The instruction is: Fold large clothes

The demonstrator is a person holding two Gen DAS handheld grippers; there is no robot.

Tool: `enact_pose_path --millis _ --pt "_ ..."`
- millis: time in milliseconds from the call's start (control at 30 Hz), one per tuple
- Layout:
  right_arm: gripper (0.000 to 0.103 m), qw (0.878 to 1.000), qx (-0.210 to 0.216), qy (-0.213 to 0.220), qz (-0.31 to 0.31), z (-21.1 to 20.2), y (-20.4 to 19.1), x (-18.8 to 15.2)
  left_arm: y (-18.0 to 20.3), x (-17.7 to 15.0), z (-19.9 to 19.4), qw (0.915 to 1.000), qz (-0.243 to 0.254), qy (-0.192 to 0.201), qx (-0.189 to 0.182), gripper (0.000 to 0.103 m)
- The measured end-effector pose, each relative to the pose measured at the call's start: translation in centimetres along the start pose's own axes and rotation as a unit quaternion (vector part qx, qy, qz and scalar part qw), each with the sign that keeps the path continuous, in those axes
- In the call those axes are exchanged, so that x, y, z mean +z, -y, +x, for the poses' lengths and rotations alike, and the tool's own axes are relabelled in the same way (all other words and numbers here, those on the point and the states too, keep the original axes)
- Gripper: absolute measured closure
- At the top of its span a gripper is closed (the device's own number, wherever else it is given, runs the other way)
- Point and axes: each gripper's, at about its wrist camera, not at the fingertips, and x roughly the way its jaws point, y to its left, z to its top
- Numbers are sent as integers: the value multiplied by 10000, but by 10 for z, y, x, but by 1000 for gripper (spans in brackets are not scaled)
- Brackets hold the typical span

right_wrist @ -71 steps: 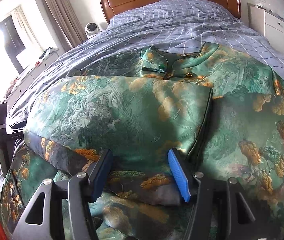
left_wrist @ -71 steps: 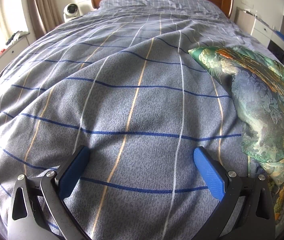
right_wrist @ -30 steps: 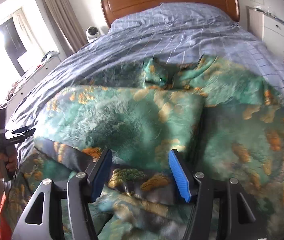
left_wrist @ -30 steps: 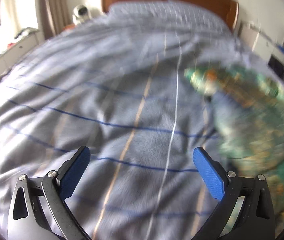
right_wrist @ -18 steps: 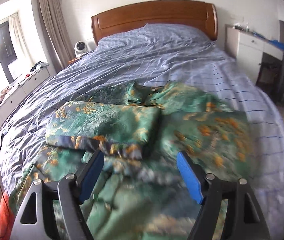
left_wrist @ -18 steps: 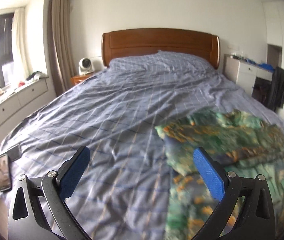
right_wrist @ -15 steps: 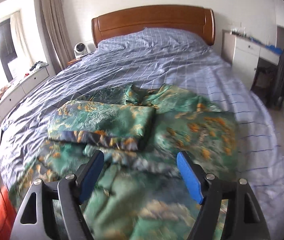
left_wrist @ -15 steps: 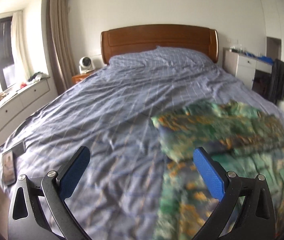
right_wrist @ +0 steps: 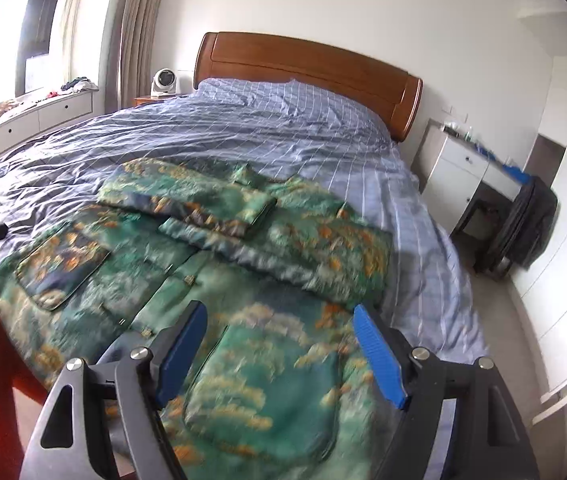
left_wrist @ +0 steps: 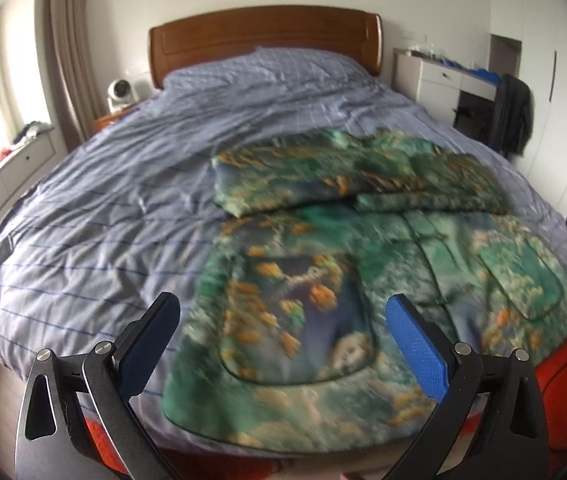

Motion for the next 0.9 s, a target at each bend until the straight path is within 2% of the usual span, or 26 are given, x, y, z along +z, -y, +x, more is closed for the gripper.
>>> enact_pose_path --millis 100,300,400,533,700,733,833,900 --pt "26 9999 80 -71 104 -1 -7 -14 8 -4 1 9995 50 -172 -247 0" --pt "26 9983 416 -216 357 5 -19 -30 14 -9 2 9989 146 -308 -325 0" --pt "26 9978 511 -231 357 7 -23 -30 8 -10 7 9985 82 -472 -276 0" --pt "26 9977 505 -186 406 6 -21 -29 -14 -10 11 9987 -4 -487 -117 0" --pt "26 9975 276 -302 580 6 2 -42 -57 -11 40 9975 -119 -681 153 0" --pt "26 9970 199 -372 653 8 11 -47 -63 -12 47 9969 -143 -768 121 0" --pt "26 9930 30 -633 1000 12 44 -62 -79 -20 73 9927 -340 -1121 -280 0" --pt "26 9868 64 -877 1363 18 69 -76 -86 -28 86 9903 -470 -1263 -330 0"
